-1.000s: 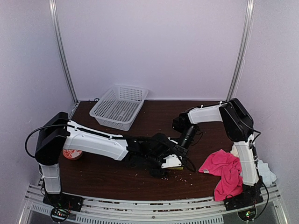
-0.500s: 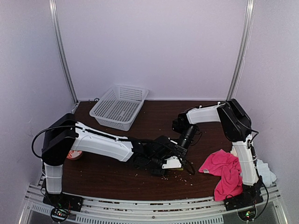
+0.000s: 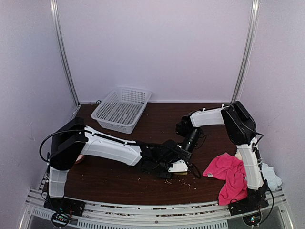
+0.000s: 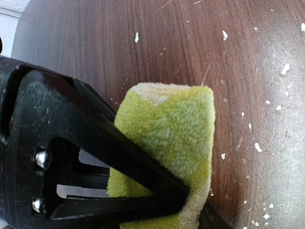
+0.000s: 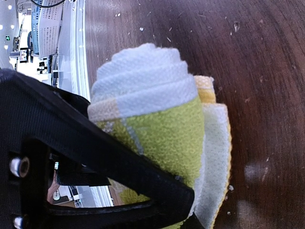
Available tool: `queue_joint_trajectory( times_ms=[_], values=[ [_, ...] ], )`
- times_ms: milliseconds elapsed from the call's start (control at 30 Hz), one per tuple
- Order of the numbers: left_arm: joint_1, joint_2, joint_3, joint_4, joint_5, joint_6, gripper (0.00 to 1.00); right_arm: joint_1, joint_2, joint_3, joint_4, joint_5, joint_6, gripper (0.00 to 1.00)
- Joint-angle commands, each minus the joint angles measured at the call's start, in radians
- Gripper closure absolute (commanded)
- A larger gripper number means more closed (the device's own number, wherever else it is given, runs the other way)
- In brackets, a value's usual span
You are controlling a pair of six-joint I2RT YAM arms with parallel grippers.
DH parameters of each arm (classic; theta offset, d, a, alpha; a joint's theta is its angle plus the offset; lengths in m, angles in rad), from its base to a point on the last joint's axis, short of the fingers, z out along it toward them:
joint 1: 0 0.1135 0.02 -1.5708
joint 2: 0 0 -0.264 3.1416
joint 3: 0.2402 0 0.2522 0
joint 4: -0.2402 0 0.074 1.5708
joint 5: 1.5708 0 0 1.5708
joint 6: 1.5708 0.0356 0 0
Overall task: Roll the towels
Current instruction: Pick up the towel from the center of the board, then place the towel in the bin.
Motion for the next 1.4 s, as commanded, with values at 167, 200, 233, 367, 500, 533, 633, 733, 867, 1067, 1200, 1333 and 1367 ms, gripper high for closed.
queue_joint_trajectory(
  times_ms=[167,200,233,367,500,533,633,733,867,1067,1200,1333,1367],
  values=[
    [0.005,0.084,0.066,-0.052,0.019,0.024,0.74,-0.016,-0.027,-0.008,-0.046,0.082,-0.092,0.68],
    [0.008,0.077,0.066,-0.051,0.025,0.021,0.78,-0.031,-0.061,0.002,-0.071,0.073,-0.101,0.64],
    [0.014,0.067,0.062,-0.047,0.032,0.018,0.82,-0.048,-0.099,0.010,-0.078,0.066,-0.096,0.60],
    [0.038,0.015,0.046,-0.018,0.052,0.015,0.96,-0.123,-0.266,0.032,-0.079,0.092,-0.075,0.53],
    [0.058,-0.038,0.047,0.011,0.045,0.026,1.00,-0.209,-0.369,0.024,-0.079,0.111,-0.061,0.53],
    [0.064,-0.050,0.049,0.018,0.034,0.033,1.00,-0.239,-0.390,0.013,-0.079,0.109,-0.060,0.53],
    [0.085,-0.085,0.064,0.031,0.023,0.054,1.00,-0.292,-0.428,-0.038,-0.072,0.081,-0.073,0.53],
    [0.118,-0.116,0.081,0.035,0.020,0.080,1.00,-0.323,-0.457,-0.099,-0.043,0.053,-0.070,0.54],
    [0.173,-0.147,0.101,0.059,-0.013,0.126,1.00,-0.335,-0.488,-0.164,0.011,0.043,-0.044,0.55],
    [0.284,-0.196,0.113,0.167,-0.064,0.241,1.00,-0.337,-0.517,-0.194,0.045,0.053,-0.023,0.55],
    [0.390,-0.203,0.116,0.274,-0.075,0.340,1.00,-0.338,-0.519,-0.202,0.054,0.050,0.000,0.56],
    [0.514,-0.169,0.168,0.346,-0.022,0.419,1.00,-0.338,-0.509,-0.215,0.054,0.044,0.000,0.56],
    [0.542,-0.153,0.187,0.356,-0.008,0.428,1.00,-0.338,-0.508,-0.219,0.055,0.047,0.001,0.56]
  ],
)
